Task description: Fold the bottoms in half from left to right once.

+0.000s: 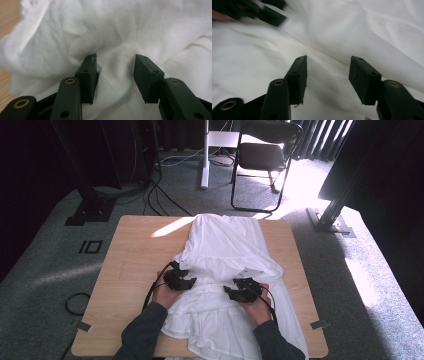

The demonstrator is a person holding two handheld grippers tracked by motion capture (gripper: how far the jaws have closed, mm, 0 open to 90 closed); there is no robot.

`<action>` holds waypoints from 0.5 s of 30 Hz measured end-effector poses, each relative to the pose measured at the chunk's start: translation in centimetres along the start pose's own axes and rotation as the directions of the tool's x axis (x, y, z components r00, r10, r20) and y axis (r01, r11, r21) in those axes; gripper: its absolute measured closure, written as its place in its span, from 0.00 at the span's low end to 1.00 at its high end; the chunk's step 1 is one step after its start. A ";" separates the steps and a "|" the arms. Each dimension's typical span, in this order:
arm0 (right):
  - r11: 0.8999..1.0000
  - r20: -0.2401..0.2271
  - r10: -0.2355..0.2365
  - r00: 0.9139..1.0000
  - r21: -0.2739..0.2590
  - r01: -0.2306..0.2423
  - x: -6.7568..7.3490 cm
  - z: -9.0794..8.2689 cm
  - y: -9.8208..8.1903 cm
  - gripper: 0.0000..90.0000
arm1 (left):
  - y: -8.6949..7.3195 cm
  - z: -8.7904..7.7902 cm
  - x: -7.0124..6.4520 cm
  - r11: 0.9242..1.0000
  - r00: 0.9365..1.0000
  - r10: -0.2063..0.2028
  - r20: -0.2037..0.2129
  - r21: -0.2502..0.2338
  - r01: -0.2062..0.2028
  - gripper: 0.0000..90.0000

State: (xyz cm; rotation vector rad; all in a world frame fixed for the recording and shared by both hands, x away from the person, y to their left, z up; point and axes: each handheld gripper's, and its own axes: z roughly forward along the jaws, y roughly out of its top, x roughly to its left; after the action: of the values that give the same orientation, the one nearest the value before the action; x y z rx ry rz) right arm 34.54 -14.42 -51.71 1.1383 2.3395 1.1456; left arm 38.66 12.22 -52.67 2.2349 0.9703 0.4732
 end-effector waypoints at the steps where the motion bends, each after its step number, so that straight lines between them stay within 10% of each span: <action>1: 1.000 -0.028 0.010 1.000 -0.006 -0.010 0.4 0.1 0.2 0.50 | -0.2 -0.8 -0.1 1.000 1.000 -0.005 0.001 -0.021 0.005 0.59; 4: 1.000 -0.036 -0.004 0.999 0.018 0.004 1.1 0.9 0.4 0.48 | -0.9 -3.2 -0.1 0.999 1.000 -0.014 -0.005 -0.048 0.013 0.59; 7: 0.993 0.022 -0.017 1.000 0.116 0.014 1.0 2.4 0.0 0.77 | -2.3 -5.4 -0.1 0.997 1.000 -0.026 -0.007 -0.069 0.025 0.58; 15: 1.000 0.002 -0.003 1.000 -0.007 0.003 -0.1 -4.5 -2.8 0.96 | -7.6 -8.5 -1.5 0.995 0.995 -0.070 0.074 -0.069 0.075 0.56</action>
State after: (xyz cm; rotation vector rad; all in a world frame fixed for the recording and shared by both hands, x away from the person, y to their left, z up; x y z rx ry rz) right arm 30.60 -17.91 -50.93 1.1331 2.3335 1.1503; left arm 29.12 18.63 -51.78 2.1299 0.9786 0.3868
